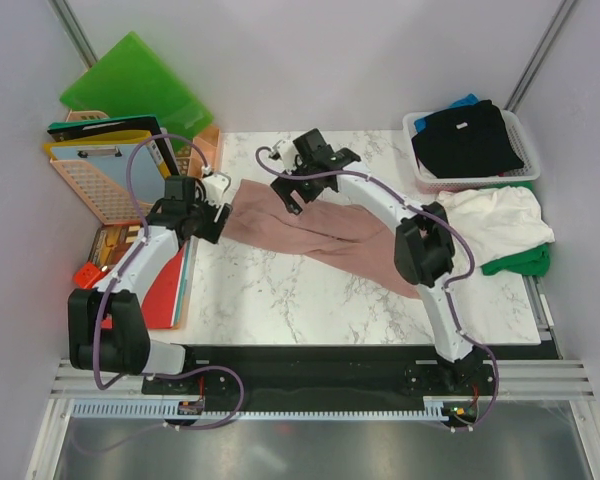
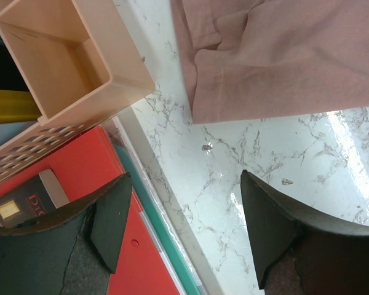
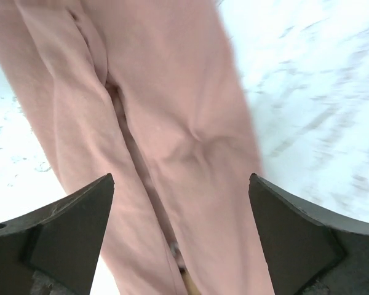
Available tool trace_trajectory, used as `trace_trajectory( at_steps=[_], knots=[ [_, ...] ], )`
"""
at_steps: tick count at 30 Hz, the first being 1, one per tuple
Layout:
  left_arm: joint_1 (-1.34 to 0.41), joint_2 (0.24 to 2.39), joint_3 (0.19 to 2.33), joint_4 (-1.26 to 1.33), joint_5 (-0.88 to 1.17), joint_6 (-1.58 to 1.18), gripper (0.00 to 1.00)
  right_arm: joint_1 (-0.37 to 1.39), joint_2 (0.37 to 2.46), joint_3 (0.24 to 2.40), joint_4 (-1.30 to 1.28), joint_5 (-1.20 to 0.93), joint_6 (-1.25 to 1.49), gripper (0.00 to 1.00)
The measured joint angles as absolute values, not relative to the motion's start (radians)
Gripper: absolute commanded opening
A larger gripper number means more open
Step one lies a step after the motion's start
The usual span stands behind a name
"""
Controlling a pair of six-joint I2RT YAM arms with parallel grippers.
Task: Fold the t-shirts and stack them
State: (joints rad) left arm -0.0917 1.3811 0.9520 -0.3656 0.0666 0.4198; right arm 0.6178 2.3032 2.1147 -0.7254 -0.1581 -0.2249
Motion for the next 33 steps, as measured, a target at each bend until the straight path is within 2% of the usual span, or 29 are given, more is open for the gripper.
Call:
trace_trajectory(
  at_steps=[4, 9, 12, 15, 18, 24, 33],
  knots=[
    [-0.092, 1.388, 0.952, -0.365, 0.094, 0.419, 0.79, 0.618, 2.077, 1.989, -0.705, -0.079, -0.253, 0.98],
    [-0.135, 1.423, 0.973, -0.393, 0.187, 0.416, 0.79, 0.611, 1.706, 1.610, -0.673, 0.059, -0.284, 0.98],
    [-0.210, 1.541, 1.068, -0.457, 0.245, 0.415, 0.78, 0.570, 1.538, 1.374, -0.682, 0.105, -0.305, 0.98],
    [-0.252, 1.716, 1.200, -0.485, 0.293, 0.410, 0.78, 0.437, 1.451, 1.222, -0.723, 0.112, -0.310, 0.98],
    [-0.248, 1.842, 1.297, -0.494, 0.297, 0.396, 0.78, 0.324, 1.388, 1.161, -0.759, 0.133, -0.303, 0.98],
    [-0.213, 1.946, 1.428, -0.499, 0.287, 0.351, 0.78, 0.340, 1.258, 1.156, -0.778, 0.128, -0.300, 0.98],
    [-0.185, 1.934, 1.454, -0.484, 0.235, 0.343, 0.79, 0.340, 1.363, 1.158, -0.771, 0.130, -0.298, 0.98]
  ],
)
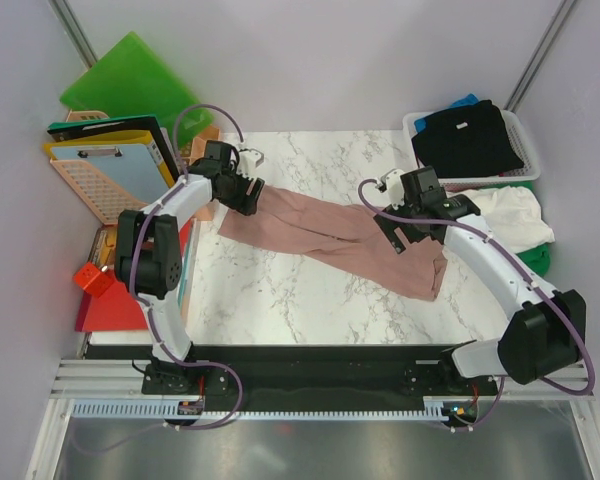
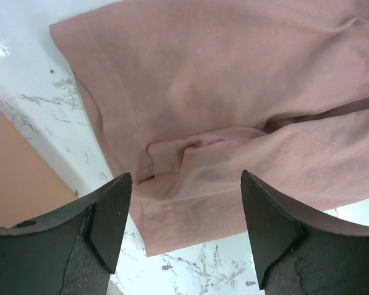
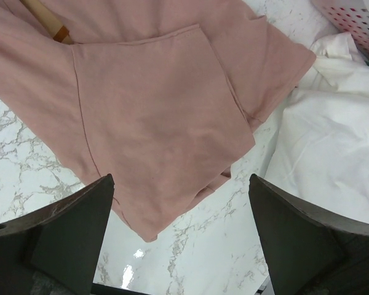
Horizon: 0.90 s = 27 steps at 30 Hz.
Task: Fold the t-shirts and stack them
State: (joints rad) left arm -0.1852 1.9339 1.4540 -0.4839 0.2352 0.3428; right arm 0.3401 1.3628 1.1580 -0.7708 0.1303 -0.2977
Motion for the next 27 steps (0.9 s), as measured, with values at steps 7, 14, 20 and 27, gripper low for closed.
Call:
trace_trajectory(
  at_steps=[7, 14, 20, 27],
  knots=[
    [-0.185, 1.894, 1.427, -0.474, 0.199, 0.344, 0.80, 0.294, 1.387, 1.101, -0.733, 0.109, -0.295, 0.98],
    [-0.185, 1.855, 1.419, -0.450, 0.199, 0.346, 0.80, 0.258, 1.391, 1.032, -0.749, 0.041, -0.272, 0.98],
    [-0.185, 1.916, 1.444, -0.456, 0.257, 0.346, 0.80, 0.242, 1.473, 1.033, -0.738, -0.024, -0.247, 0.98],
    [-0.188, 2.004, 1.489, -0.513, 0.290, 0.346, 0.79, 0.206, 1.629, 1.085, -0.710, -0.067, -0.200, 0.98]
  ],
)
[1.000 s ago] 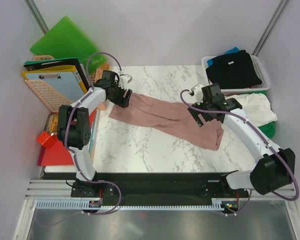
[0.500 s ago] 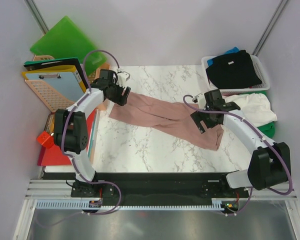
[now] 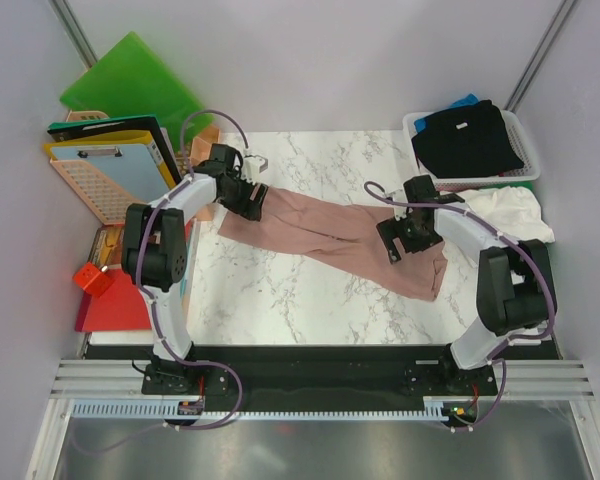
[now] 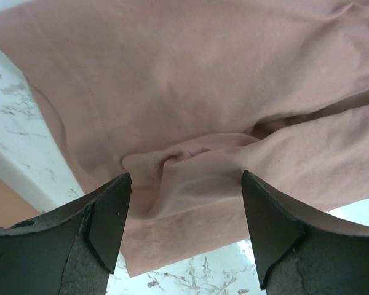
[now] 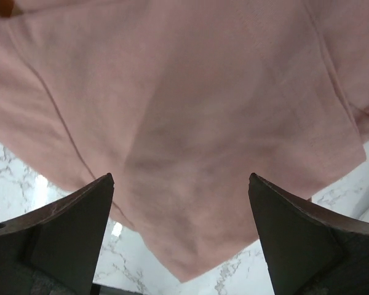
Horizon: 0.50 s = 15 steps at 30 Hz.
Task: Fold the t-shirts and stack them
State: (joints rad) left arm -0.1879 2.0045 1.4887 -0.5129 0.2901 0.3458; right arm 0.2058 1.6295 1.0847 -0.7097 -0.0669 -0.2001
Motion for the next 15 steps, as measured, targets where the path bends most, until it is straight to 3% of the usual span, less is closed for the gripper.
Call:
trace_trajectory(
  at_steps=[15],
  knots=[
    [-0.192, 2.041, 1.454, -0.528, 0.251, 0.341, 0.75, 0.131, 1.797, 1.145, -0.607, -0.107, -0.100, 0.98]
  ],
)
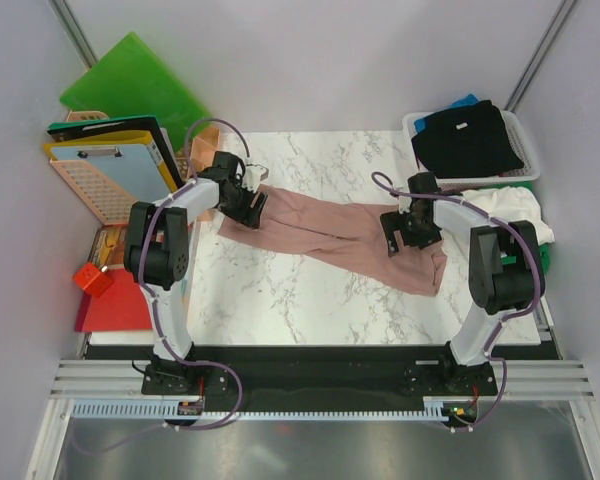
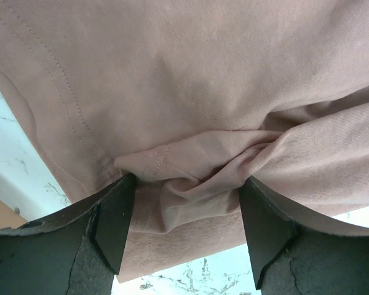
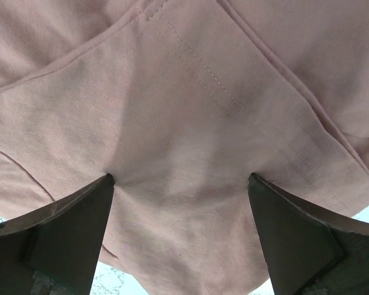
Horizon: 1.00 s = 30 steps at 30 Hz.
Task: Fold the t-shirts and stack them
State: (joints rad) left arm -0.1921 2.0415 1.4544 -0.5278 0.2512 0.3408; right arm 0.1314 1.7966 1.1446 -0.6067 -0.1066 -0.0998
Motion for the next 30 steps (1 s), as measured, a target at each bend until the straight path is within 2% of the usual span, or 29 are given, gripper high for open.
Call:
trace_trajectory(
  at_steps=[14, 30],
  knots=[
    [-0.193, 1.942, 1.287, -0.412, 0.226, 0.334, 0.74, 0.133, 1.817, 1.157, -0.571, -0.044, -0.109, 0.98],
    [-0.156, 1.702, 0.992, -0.395, 0.255, 0.345, 0.74, 0.135, 2.079, 1.537, -0.669, -0.066, -0.125, 0.98]
  ],
)
